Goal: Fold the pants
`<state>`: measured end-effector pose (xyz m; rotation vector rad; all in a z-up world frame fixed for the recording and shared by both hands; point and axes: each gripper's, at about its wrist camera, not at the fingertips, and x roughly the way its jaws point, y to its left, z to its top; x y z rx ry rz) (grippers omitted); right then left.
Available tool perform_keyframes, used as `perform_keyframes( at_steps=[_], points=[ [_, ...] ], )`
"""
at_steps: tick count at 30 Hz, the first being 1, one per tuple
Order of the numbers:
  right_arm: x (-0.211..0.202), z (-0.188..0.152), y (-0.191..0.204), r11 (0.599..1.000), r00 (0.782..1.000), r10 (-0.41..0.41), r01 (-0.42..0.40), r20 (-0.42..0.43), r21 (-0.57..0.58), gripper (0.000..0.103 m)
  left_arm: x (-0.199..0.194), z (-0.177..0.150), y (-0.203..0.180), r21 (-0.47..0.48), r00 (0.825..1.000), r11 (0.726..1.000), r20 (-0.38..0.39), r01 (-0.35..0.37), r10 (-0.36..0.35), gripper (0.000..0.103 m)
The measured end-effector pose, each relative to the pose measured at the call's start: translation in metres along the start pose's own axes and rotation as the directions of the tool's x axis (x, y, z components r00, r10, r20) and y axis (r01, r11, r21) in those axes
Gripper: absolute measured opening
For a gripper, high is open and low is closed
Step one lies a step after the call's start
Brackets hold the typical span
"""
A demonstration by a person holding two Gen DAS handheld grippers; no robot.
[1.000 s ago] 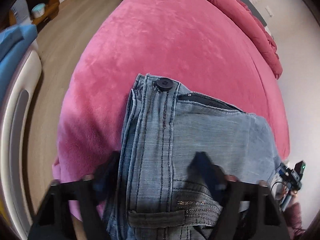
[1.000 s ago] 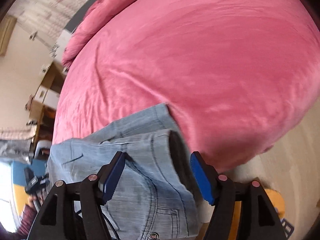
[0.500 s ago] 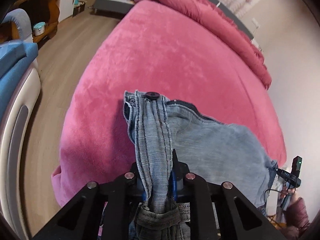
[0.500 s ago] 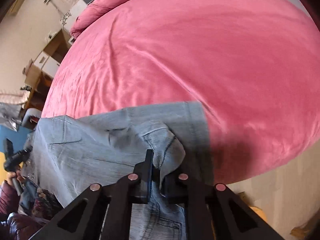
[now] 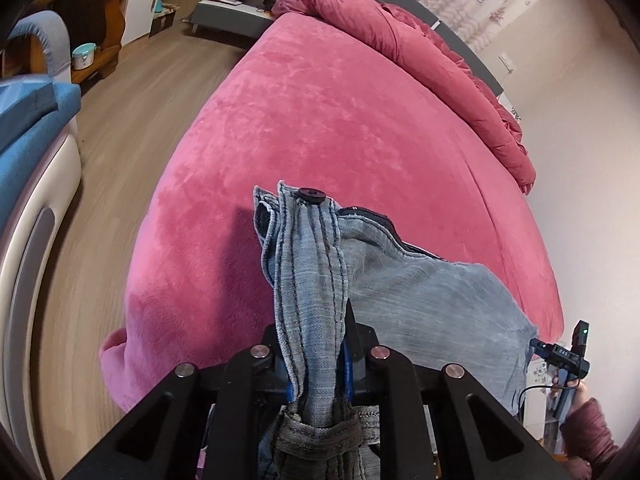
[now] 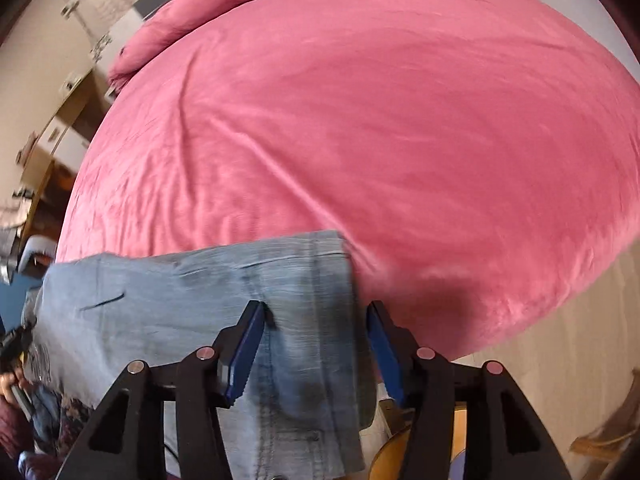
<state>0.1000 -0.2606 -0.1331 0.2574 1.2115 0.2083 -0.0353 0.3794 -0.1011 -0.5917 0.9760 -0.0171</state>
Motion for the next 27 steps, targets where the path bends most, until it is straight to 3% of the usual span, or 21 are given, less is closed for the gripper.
perform_keyframes(
  at_steps=[5, 6, 9, 11, 17, 21, 24, 27],
  points=[
    [0.014, 0.013, 0.001, 0.999, 0.999, 0.043, -0.044, -0.011, -0.007, 0.058, 0.000, 0.000, -0.003, 0.003, 1.000, 1.000, 0.006, -0.015, 0.015, 0.016],
    [0.017, 0.015, 0.009, 0.998, 0.999, 0.041, -0.042, -0.015, -0.039, 0.039, -0.002, 0.000, -0.005, 0.006, 1.000, 1.000, 0.012, -0.016, 0.016, 0.016],
    [0.021, 0.017, 0.034, 0.992, 0.999, -0.015, 0.011, -0.035, -0.126, 0.017, -0.007, 0.000, -0.008, 0.005, 0.999, 1.000, 0.030, -0.010, 0.010, 0.016],
    [0.013, 0.018, 0.047, 0.986, 0.999, -0.042, 0.041, -0.005, -0.163, 0.013, -0.011, 0.002, -0.011, 0.005, 0.999, 1.000, 0.045, -0.005, 0.004, 0.016],
    [-0.014, 0.038, 0.071, 0.978, 0.992, -0.081, 0.098, 0.100, -0.184, 0.012, -0.025, 0.023, -0.023, 0.023, 0.992, 0.998, 0.109, 0.057, -0.059, 0.016],
    [-0.031, 0.066, 0.086, 0.979, 0.983, -0.059, 0.091, 0.177, -0.180, 0.012, -0.030, 0.050, -0.030, 0.036, 0.985, 0.996, 0.152, 0.080, -0.085, 0.016],
    [-0.033, 0.094, 0.098, 0.974, 0.975, -0.077, 0.117, 0.206, -0.192, 0.012, -0.017, 0.076, -0.028, 0.023, 0.987, 0.997, 0.145, 0.069, -0.071, 0.016],
    [-0.013, 0.124, 0.104, 0.975, 0.980, -0.105, 0.135, 0.171, -0.174, 0.012, 0.009, 0.096, -0.024, -0.007, 0.994, 1.000, 0.110, 0.026, -0.025, 0.017]
  ],
)
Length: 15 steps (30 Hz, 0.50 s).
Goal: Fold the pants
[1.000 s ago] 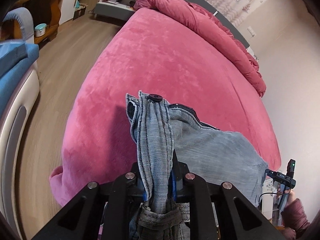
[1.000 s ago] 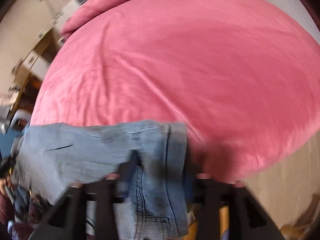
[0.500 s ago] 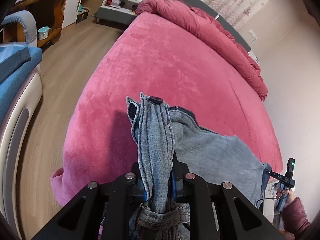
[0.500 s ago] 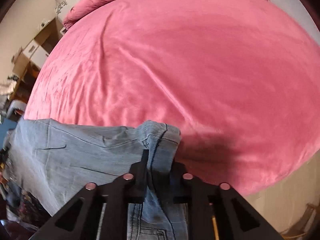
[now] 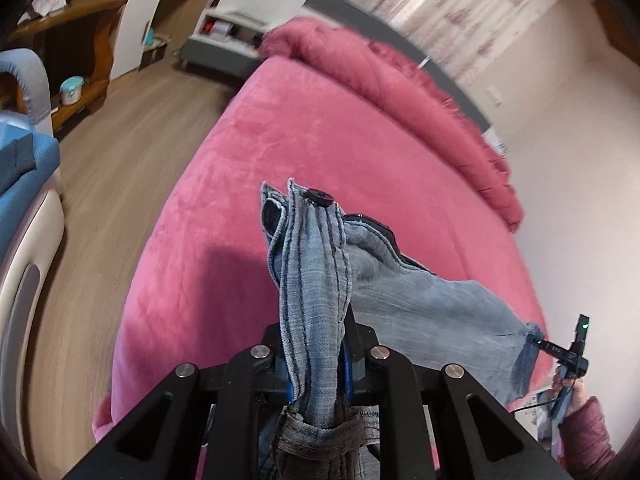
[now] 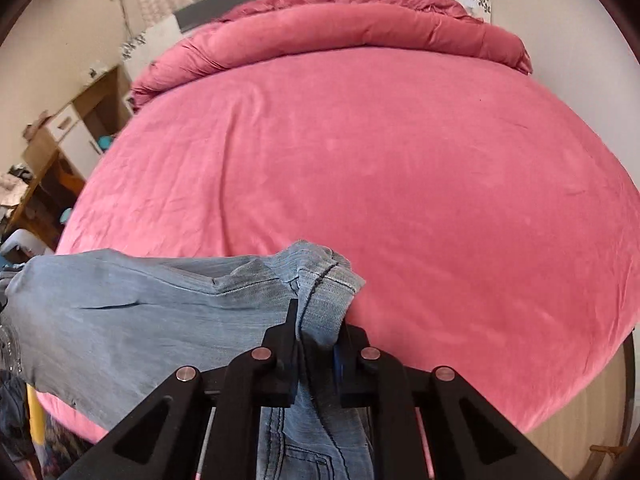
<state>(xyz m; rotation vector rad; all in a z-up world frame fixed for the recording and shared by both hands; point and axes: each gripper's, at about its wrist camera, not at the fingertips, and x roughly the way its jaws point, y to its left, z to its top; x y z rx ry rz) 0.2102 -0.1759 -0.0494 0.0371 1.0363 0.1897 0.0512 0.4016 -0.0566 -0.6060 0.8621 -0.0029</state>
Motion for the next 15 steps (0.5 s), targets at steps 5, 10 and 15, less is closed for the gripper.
perform_keyframes(
  at_steps=[5, 10, 15],
  points=[
    [0.058, 0.028, 0.010, 0.997, 0.995, -0.070, 0.071, -0.073, 0.006, 0.021, 0.048, 0.013, 0.006, 0.005, 0.980, 0.984, -0.082, -0.179, 0.179, 0.026],
    [0.050, 0.016, -0.025, 0.991, 0.999, -0.027, 0.032, -0.041, 0.129, 0.041, 0.032, 0.018, 0.031, -0.053, 0.975, 0.975, -0.072, -0.216, 0.212, 0.062],
    [0.012, -0.026, -0.079, 0.925, 0.991, 0.129, -0.137, 0.046, 0.356, 0.054, -0.015, 0.004, 0.035, -0.072, 0.980, 0.978, 0.020, -0.196, 0.197, 0.062]
  ],
)
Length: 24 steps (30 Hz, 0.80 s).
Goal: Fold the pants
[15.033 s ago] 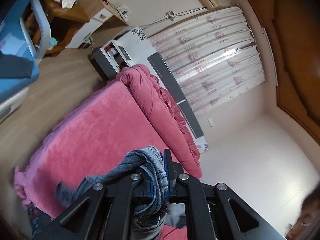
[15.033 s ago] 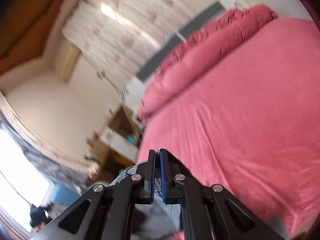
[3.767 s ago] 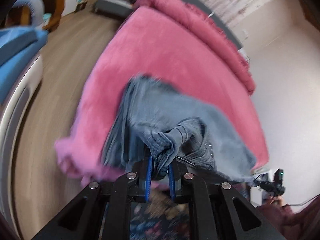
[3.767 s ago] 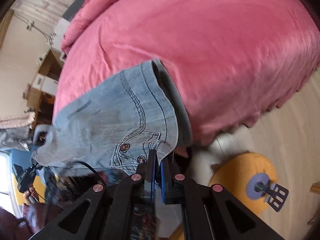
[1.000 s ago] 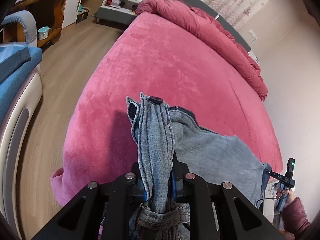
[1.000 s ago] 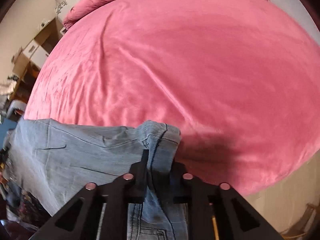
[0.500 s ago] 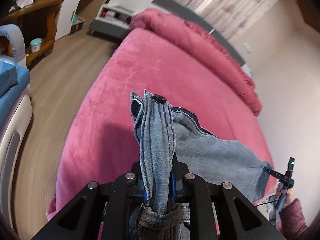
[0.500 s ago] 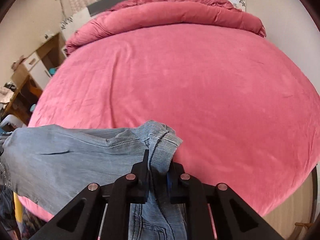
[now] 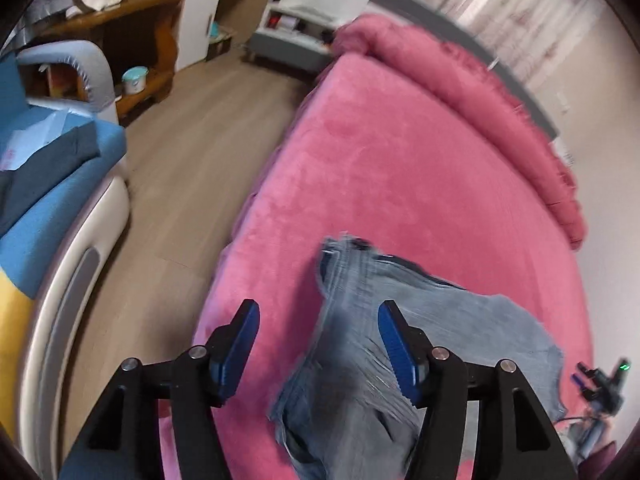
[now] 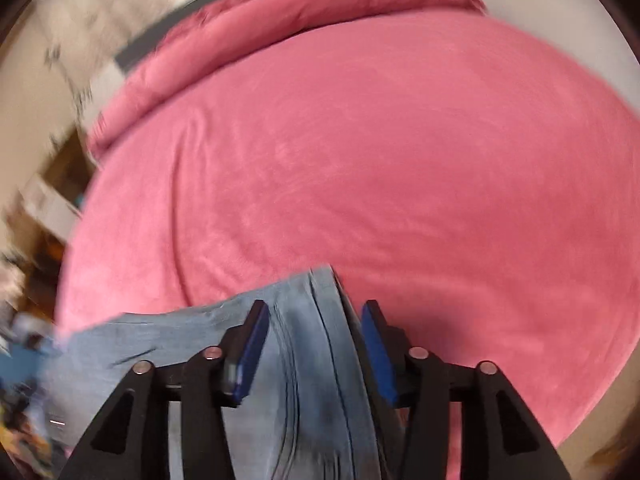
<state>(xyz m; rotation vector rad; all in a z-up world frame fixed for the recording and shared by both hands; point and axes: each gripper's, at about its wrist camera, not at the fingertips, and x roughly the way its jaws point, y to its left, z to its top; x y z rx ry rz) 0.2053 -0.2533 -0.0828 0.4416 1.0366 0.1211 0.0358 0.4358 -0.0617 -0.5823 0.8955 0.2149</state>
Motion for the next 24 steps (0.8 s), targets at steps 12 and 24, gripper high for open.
perform_keyframes(
  at_steps=[12, 24],
  points=[
    [-0.021, -0.102, -0.079, 0.891, 0.961, 0.271, -0.270, 0.049, 0.366, 0.066, 0.022, -0.096, -0.048, 0.249, 0.988, 0.965, -0.108, -0.081, 0.111, 0.057],
    [0.029, -0.078, -0.053, 0.916, 0.974, 0.223, -0.219, 0.026, 0.336, 0.023, 0.016, -0.110, -0.065, 0.128, 0.980, 0.972, -0.008, -0.196, 0.198, 0.081]
  ],
)
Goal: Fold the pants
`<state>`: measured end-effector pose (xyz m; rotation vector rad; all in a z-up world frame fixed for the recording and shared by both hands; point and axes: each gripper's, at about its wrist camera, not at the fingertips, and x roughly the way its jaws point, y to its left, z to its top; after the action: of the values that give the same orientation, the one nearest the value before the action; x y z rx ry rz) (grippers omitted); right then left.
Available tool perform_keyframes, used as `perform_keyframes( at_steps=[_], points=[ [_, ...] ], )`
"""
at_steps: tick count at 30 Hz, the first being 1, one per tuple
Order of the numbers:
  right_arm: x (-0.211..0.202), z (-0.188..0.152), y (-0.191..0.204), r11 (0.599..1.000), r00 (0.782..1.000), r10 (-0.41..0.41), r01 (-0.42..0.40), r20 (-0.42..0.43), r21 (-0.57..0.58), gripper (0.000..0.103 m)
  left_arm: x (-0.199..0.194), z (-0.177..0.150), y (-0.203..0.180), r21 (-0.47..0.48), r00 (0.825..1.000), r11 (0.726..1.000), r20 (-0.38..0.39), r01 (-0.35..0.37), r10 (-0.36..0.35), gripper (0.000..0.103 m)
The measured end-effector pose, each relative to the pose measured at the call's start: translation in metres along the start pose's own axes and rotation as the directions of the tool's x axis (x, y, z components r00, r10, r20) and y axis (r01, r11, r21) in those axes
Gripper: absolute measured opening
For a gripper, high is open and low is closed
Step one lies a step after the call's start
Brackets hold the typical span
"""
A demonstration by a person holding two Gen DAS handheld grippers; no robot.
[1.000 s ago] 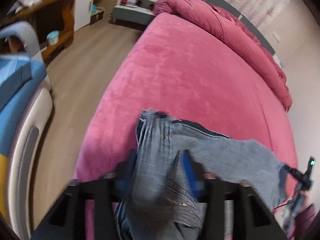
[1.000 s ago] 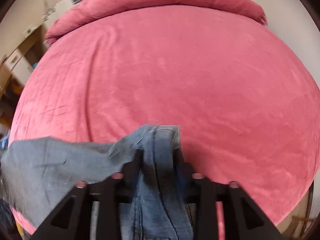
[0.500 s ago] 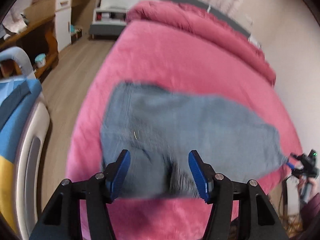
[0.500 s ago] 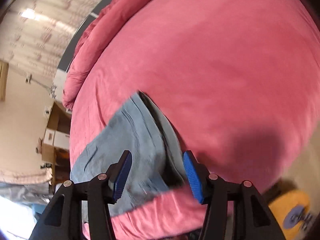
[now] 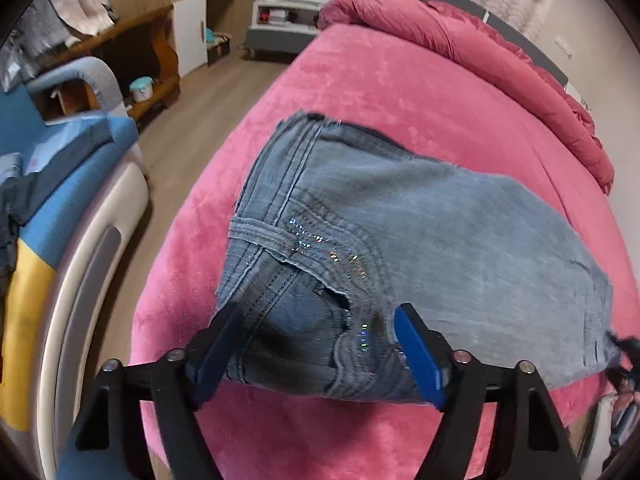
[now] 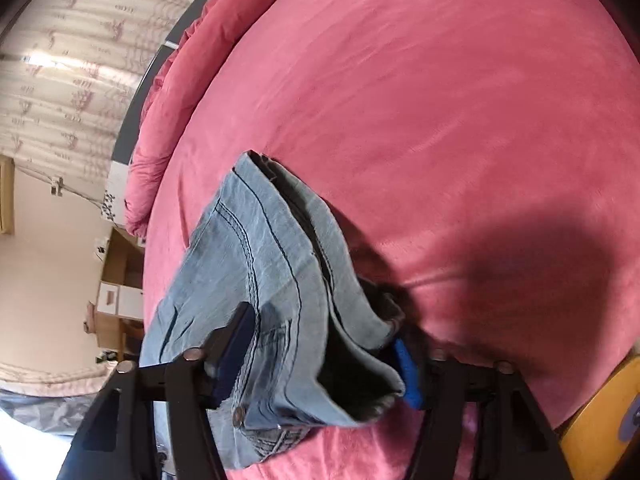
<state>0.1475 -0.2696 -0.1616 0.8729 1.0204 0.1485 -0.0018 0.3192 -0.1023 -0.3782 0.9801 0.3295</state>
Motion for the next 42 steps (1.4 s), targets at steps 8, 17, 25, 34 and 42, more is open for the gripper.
perform_keyframes(
  at_steps=[8, 17, 25, 34, 42],
  points=[
    [-0.023, -0.001, 0.036, 0.992, 0.998, 0.056, -0.056, 0.004, -0.109, 0.012, 0.000, -0.004, 0.001, -0.007, 1.000, 1.000, -0.024, -0.002, 0.002, 0.086],
    [-0.035, -0.014, 0.135, 0.932, 0.987, 0.152, -0.157, -0.040, -0.326, 0.011, -0.013, -0.003, 0.014, -0.053, 0.998, 0.997, 0.007, 0.060, -0.060, 0.086],
    [-0.009, -0.056, 0.248, 0.815, 0.958, 0.217, -0.283, -0.187, -0.506, 0.010, -0.034, 0.000, 0.042, -0.101, 0.998, 0.993, 0.012, 0.059, -0.058, 0.086],
    [0.060, -0.157, 0.358, 0.648, 0.888, 0.201, -0.437, -0.413, -0.624, 0.010, -0.041, -0.002, 0.093, -0.212, 1.000, 0.977, -0.004, 0.016, -0.018, 0.086],
    [0.142, -0.274, 0.408, 0.513, 0.836, 0.022, -0.480, -0.548, -0.712, 0.010, -0.044, -0.006, 0.114, -0.264, 0.999, 0.964, -0.002, 0.031, -0.033, 0.086]
  ],
)
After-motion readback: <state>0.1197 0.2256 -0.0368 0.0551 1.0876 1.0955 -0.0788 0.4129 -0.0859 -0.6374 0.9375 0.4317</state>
